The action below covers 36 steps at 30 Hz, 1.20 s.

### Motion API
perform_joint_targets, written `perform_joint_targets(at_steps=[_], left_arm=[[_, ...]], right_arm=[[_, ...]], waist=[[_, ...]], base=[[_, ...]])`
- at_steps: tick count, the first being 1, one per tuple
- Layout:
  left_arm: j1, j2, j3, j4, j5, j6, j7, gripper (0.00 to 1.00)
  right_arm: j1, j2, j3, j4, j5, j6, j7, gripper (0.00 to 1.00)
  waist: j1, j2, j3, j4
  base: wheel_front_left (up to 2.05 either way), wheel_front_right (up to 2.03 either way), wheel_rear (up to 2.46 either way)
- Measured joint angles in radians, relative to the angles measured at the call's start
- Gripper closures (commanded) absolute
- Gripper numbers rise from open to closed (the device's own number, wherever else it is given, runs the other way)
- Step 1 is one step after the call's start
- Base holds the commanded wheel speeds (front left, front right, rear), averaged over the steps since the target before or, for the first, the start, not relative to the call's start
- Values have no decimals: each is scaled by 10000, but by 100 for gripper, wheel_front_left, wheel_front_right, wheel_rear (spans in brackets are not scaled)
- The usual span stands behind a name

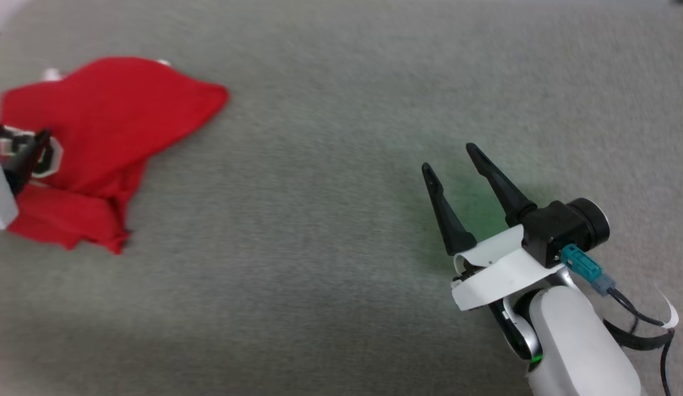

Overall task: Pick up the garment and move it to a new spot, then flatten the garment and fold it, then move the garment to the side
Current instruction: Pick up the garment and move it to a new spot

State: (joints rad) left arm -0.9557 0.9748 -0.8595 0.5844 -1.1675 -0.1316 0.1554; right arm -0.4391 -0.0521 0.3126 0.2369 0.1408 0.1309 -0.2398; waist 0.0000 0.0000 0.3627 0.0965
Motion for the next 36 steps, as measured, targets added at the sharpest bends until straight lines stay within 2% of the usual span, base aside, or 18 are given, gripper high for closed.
perform_joint_targets(at_steps=[5, 7, 18, 19, 20, 21, 29, 36], left_arm=[[-386, 577, -997, -483, -1400, 0, 894, 0], [-492, 692, -1377, -577, -1636, 0, 1120, 0], [-1034, 943, -2288, -186, -2763, -17, 1104, 0], [-1076, 953, -2368, -182, -2765, -17, 1078, 12], [-1113, 966, -2447, -242, -2769, -12, 1062, 59], [-1147, 988, -2516, -320, -2782, 0, 943, 100], [-1197, 681, -2809, -263, -2957, 40, -734, 100], [-1799, 777, -3256, -573, -2203, 6, -2842, 100]], right_arm=[[-33, 2, 146, -533, -63, 0, 169, 0], [-34, 0, 167, -725, -111, 0, 217, 0], [15, 4, 213, -1720, -426, 0, 660, 0], [27, 4, 203, -1837, -479, 0, 717, 0], [39, 2, 192, -1927, -512, 0, 746, 0], [65, 4, 180, -2008, -543, 0, 780, 0], [198, 15, 205, -2061, -454, 0, 855, 0], [417, 17, -136, -1693, 50, 0, 493, 0]], waist=[[0, 0, 687, -518], [0, 0, 932, -690], [0, 0, 1873, -1334], [0, 0, 1917, -1364], [0, 0, 1952, -1384], [0, 0, 1963, -1389], [0, 1, 1570, -1206], [0, 0, 790, -1024]], base=[[0, 0, 0], [0, 0, 0], [0, 0, 0], [0, 0, 0], [0, 0, 0], [0, 0, 0], [0, 0, 0], [0, 0, 0]])
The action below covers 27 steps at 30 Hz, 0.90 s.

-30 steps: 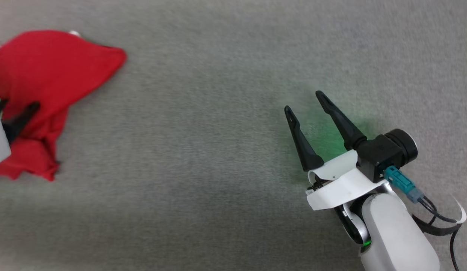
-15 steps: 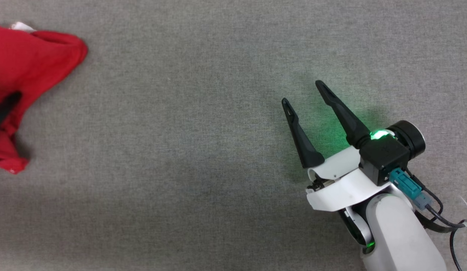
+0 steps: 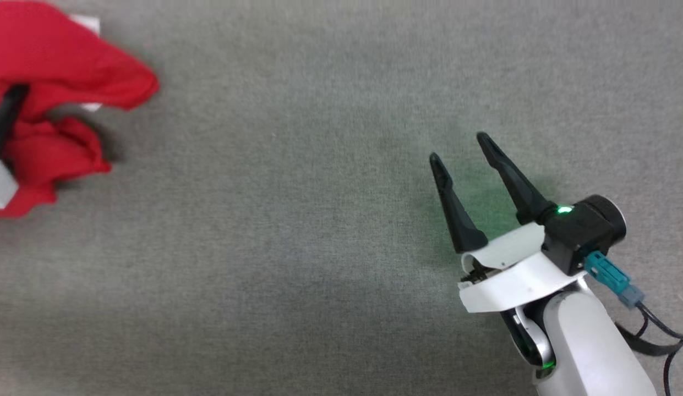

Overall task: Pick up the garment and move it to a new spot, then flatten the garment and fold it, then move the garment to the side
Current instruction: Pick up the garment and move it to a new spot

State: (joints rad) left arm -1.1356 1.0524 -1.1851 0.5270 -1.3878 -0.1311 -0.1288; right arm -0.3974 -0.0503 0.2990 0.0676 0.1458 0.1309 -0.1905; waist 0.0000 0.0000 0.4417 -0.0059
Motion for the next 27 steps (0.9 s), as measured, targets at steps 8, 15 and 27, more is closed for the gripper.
perform_joint_targets(at_steps=[8, 15, 27], left_arm=[[-1310, 8, -531, -2320, 2, -2, -117, 100], [-2111, -207, -644, -5175, -918, -2, 414, 100], [-3800, -1875, -694, -5816, -303, -2, 113, 100]], right_arm=[[379, -2, -433, 328, 525, 0, -426, 0], [653, -8, -648, 297, 968, 0, -650, 0], [839, -19, -988, -688, 1850, 0, -711, 0]], waist=[[0, 0, -900, 2], [0, 0, -1076, -471], [0, 0, -444, -1876]], base=[[0, 0, 0], [0, 0, 0], [0, 0, 0]])
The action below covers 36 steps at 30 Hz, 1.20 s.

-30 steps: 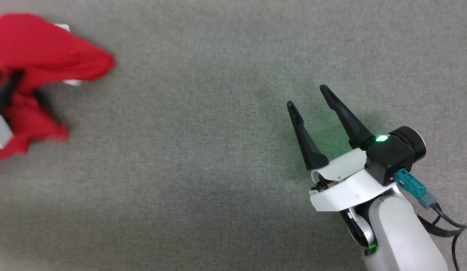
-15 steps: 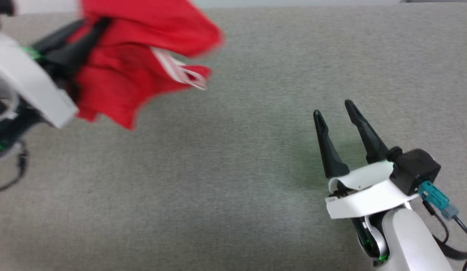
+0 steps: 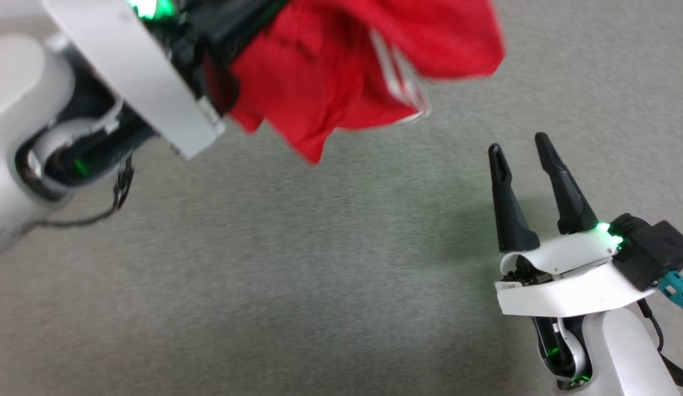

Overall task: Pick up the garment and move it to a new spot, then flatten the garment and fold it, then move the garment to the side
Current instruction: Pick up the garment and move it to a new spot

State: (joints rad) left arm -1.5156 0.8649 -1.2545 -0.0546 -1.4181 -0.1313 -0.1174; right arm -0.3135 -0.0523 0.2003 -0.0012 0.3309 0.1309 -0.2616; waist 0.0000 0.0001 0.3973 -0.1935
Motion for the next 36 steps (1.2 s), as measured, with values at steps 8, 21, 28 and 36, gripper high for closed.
perform_joint_targets(at_steps=[8, 21, 28, 36], left_arm=[[-661, -244, -134, -560, -56, -4, -414, 100], [2374, 1377, -276, 240, 1158, -2, 1651, 100], [3150, 1381, -268, 1256, 2886, -4, 2980, 100], [3300, 1381, 94, 1260, 4918, -67, 4418, 100]], right_arm=[[283, 2, -56, -424, 408, 0, -21, 0], [383, 6, 19, -535, 644, 0, -21, 0], [377, 8, 140, -690, 604, 0, -21, 0], [361, 8, 376, -1009, 612, 0, -23, 0]], waist=[[0, 0, 521, -905], [0, 0, 949, -1236], [0, 0, 1138, -1236], [0, 0, 1604, -1474]], base=[[0, 0, 0], [0, 0, 0], [0, 0, 0], [0, 0, 0]])
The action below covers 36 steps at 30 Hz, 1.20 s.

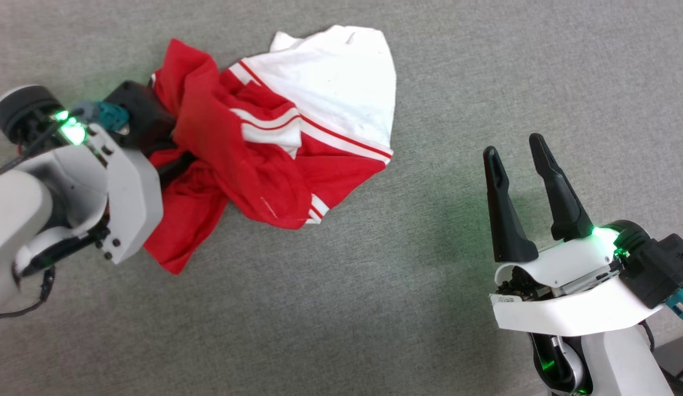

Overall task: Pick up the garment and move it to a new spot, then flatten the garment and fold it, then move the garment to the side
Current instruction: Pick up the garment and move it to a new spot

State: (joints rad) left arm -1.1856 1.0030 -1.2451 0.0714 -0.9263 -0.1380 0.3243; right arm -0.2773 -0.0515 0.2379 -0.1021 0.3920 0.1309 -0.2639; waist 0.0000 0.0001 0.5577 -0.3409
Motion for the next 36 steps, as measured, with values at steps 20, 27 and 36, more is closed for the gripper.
perform_joint_targets(at_steps=[20, 27, 36], left_arm=[[-1, -882, -360, 813, -2034, 59, -3392, 0], [748, -1206, -357, 1570, -3097, 61, -5390, 0], [3416, -1810, 1985, 2617, -3802, 61, -5885, 0]], right_arm=[[-298, 15, -454, 1653, -1381, 0, 2, 0], [-277, 17, -794, 2600, -1952, 0, 63, 0], [746, 17, -1680, 2663, -2372, 0, 594, 0]], waist=[[0, 0, -499, 647], [0, 0, -1593, 1467], [0, 0, -2871, 2596]], base=[[0, 0, 0], [0, 0, 0], [0, 0, 0]])
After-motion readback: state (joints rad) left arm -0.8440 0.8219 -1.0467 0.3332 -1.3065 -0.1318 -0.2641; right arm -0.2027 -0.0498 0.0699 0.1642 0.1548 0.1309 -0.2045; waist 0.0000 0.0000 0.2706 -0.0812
